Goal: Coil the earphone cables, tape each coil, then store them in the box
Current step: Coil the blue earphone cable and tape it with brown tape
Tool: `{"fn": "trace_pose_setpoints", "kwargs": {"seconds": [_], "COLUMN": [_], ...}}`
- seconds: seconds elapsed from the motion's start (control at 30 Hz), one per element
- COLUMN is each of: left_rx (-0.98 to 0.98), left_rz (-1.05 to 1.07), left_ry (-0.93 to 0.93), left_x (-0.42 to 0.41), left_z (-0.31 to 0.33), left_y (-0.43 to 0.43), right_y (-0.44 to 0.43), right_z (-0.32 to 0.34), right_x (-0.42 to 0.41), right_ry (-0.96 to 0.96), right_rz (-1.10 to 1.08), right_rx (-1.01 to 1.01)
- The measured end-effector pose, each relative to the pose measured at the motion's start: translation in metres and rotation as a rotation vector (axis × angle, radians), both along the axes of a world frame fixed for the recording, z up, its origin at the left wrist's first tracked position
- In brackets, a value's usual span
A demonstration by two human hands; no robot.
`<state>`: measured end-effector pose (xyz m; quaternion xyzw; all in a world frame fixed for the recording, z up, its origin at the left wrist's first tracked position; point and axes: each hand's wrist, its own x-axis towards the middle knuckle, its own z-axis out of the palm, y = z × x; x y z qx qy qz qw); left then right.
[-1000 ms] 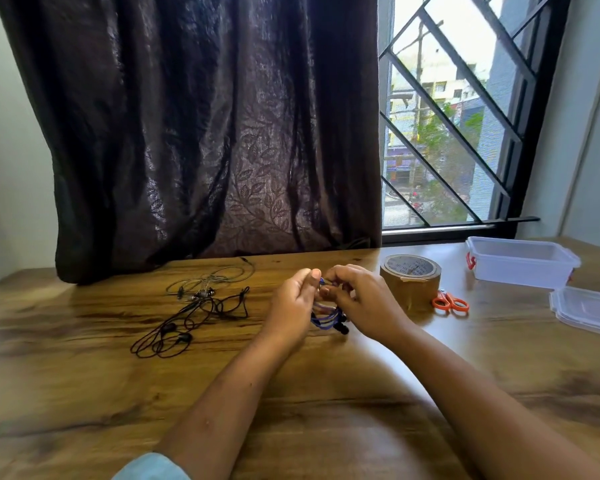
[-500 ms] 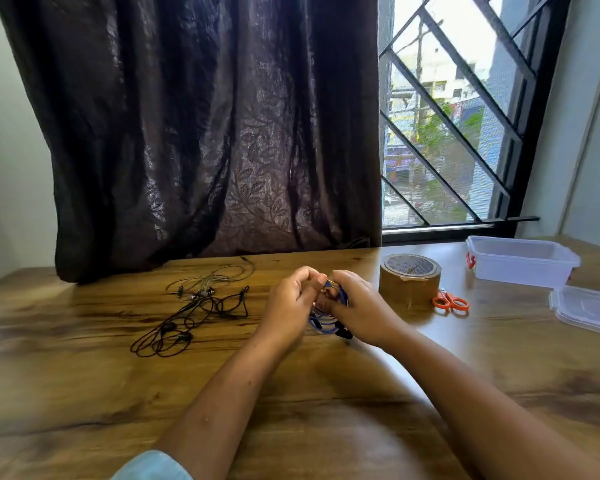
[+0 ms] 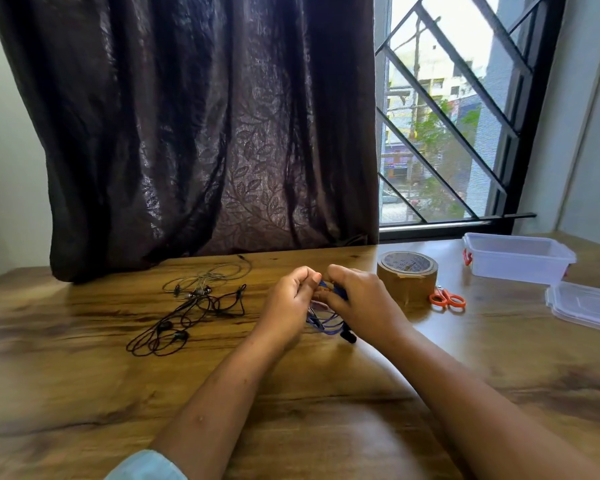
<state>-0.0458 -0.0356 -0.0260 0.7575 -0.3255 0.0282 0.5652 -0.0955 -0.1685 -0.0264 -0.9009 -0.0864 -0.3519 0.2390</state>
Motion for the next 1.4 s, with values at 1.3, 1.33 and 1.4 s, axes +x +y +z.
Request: {"fn": "trace_pose_setpoints", "kwargs": {"seconds": [1.3,1.33,1.4], "left_rx": [-0.12,-0.108,-0.078], "left_rz": [0.062,0.082,0.11], "left_ry": [0.391,0.388,0.377], "left_x": [0.012,0.013,0.013], "left_z": [-0.011,-0.012,-0.014], "left_y": [0.002,0.002,0.002], "right_y": [-0.024,-0.025,-0.027], "right_z": [-0.011,-0.011,-0.012], "right_x": [0.015,0.014,0.015], "right_ry": [0.393,0.398,0.411], "right_rz": [0.043,0.041,0.035], "right_rx": [0.975,0.973,0.966]}}
